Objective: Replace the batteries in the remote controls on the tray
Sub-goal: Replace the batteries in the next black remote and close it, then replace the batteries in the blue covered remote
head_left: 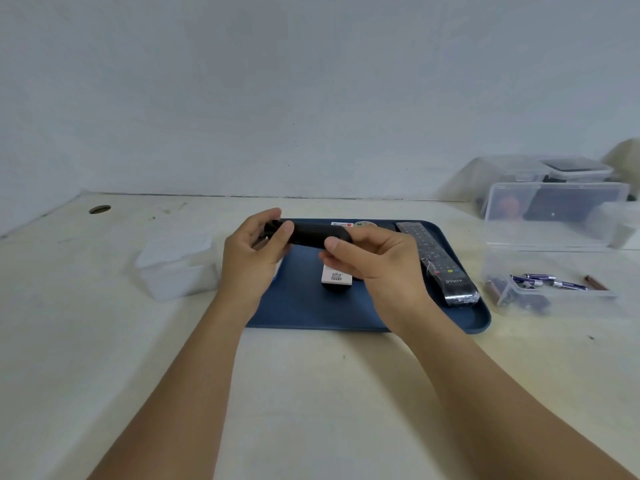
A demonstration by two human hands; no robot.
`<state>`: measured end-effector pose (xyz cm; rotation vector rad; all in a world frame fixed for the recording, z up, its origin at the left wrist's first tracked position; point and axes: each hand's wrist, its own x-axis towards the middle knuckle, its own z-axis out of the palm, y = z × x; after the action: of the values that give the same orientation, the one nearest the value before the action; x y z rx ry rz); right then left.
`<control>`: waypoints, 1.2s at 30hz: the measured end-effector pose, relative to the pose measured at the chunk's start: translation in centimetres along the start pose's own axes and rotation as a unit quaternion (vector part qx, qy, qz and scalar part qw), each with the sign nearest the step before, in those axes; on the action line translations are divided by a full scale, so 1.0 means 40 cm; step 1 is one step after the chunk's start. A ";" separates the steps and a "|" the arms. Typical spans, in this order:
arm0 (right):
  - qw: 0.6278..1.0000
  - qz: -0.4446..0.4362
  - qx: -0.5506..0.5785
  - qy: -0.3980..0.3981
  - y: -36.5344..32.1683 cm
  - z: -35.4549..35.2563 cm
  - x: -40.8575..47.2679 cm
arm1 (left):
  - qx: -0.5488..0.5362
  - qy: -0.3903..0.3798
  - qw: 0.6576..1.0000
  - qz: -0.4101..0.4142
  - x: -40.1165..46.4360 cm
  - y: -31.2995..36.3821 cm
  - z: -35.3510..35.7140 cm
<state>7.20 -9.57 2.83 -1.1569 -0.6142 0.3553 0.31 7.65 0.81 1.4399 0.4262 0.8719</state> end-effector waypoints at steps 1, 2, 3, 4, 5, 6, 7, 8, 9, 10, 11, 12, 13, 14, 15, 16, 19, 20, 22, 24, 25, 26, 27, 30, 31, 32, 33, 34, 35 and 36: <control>0.998 -0.030 -0.047 0.014 0.005 -0.003 0.002 | 0.035 0.019 0.999 0.018 0.007 0.000 -0.011; 0.990 -0.074 -0.118 0.025 0.014 -0.005 0.004 | 0.097 0.048 0.993 0.047 0.014 -0.001 -0.024; 0.972 -0.126 -0.198 0.030 0.022 -0.004 0.002 | 0.180 0.078 0.977 0.083 0.016 -0.002 -0.034; 0.944 -0.180 -0.275 0.026 0.032 0.001 0.000 | 0.271 0.103 0.950 0.113 0.014 -0.005 -0.040; 0.912 -0.228 -0.341 0.016 0.041 0.006 -0.001 | 0.354 0.111 0.919 0.132 0.009 -0.009 -0.040; 0.882 -0.266 -0.390 0.006 0.052 0.011 0.001 | 0.426 0.098 0.889 0.138 0.006 -0.018 -0.036; 0.860 -0.286 -0.422 -0.008 0.062 0.020 0.005 | 0.490 0.072 0.859 0.132 0.001 -0.024 -0.031; 0.843 -0.292 -0.450 -0.024 0.074 0.028 0.013 | 0.538 0.042 0.834 0.116 -0.003 -0.031 -0.024; 0.826 -0.291 -0.482 -0.037 0.083 0.038 0.020 | 0.569 0.018 0.817 0.097 -0.006 -0.034 -0.018; 0.807 -0.285 -0.514 -0.045 0.093 0.048 0.029 | 0.586 0.005 0.807 0.079 -0.006 -0.036 -0.017; 0.791 -0.281 -0.541 -0.051 0.103 0.056 0.037 | 0.597 -0.001 0.800 0.064 -0.006 -0.037 -0.017; 0.777 -0.280 -0.562 -0.055 0.114 0.061 0.045 | 0.605 -0.004 0.794 0.056 -0.004 -0.039 -0.019; 0.762 -0.281 -0.580 -0.059 0.123 0.065 0.048 | 0.609 -0.007 0.792 0.053 -0.005 -0.040 -0.018; 0.747 -0.284 -0.598 -0.065 0.133 0.067 0.051 | 0.608 -0.011 0.792 0.051 -0.004 -0.042 -0.017; 0.734 -0.286 -0.612 -0.073 0.141 0.067 0.052 | 0.605 -0.012 0.794 0.051 -0.005 -0.043 -0.015; 0.723 -0.289 -0.623 -0.081 0.148 0.068 0.052 | 0.604 -0.012 0.795 0.049 -0.005 -0.043 -0.014; 0.683 -0.279 -0.667 -0.105 0.154 0.068 0.049 | 0.606 -0.005 0.794 0.046 -0.004 -0.038 -0.007; 0.671 -0.275 -0.680 -0.107 0.154 0.067 0.050 | 0.603 -0.002 0.796 0.048 -0.004 -0.040 -0.002; 0.672 -0.265 -0.683 -0.112 0.154 0.062 0.052 | 0.595 0.009 0.801 0.059 0.001 -0.047 0.004; 0.686 -0.236 -0.676 -0.132 0.149 0.059 0.049 | 0.588 0.032 0.805 0.070 0.007 -0.052 0.004; 0.692 -0.225 -0.671 -0.139 0.146 0.059 0.047 | 0.585 0.042 0.806 0.077 0.009 -0.053 0.004; 0.699 -0.219 -0.666 -0.141 0.145 0.057 0.045 | 0.582 0.047 0.808 0.083 0.012 -0.056 0.003; 0.706 -0.213 -0.661 -0.141 0.145 0.054 0.044 | 0.577 0.052 0.811 0.085 0.012 -0.055 0.002; 0.727 -0.192 -0.644 -0.141 0.145 0.047 0.044 | 0.528 0.088 0.843 0.050 0.014 -0.056 -0.003; 0.739 -0.188 -0.633 -0.134 0.142 0.046 0.043 | 0.488 0.106 0.866 0.029 0.015 -0.054 -0.004; 0.757 -0.188 -0.614 -0.122 0.137 0.047 0.042 | 0.426 0.125 0.896 0.008 0.016 -0.050 -0.004; 0.783 -0.189 -0.584 -0.101 0.129 0.048 0.040 | 0.328 0.145 0.933 -0.016 0.019 -0.045 -0.003; 0.815 -0.187 -0.543 -0.074 0.119 0.047 0.037 | 0.187 0.153 0.969 -0.053 0.018 -0.036 0.001; 0.852 -0.182 -0.489 -0.038 0.100 0.048 0.036 | 0.028 0.138 0.985 -0.099 0.013 -0.020 0.010; 0.888 -0.169 -0.427 -0.004 0.080 0.047 0.031 | -0.112 0.095 0.979 -0.142 0.004 -0.006 0.019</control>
<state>7.18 -6.30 0.68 -1.8429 -1.0104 -0.2551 1.03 7.26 0.71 1.0616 0.6411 0.7995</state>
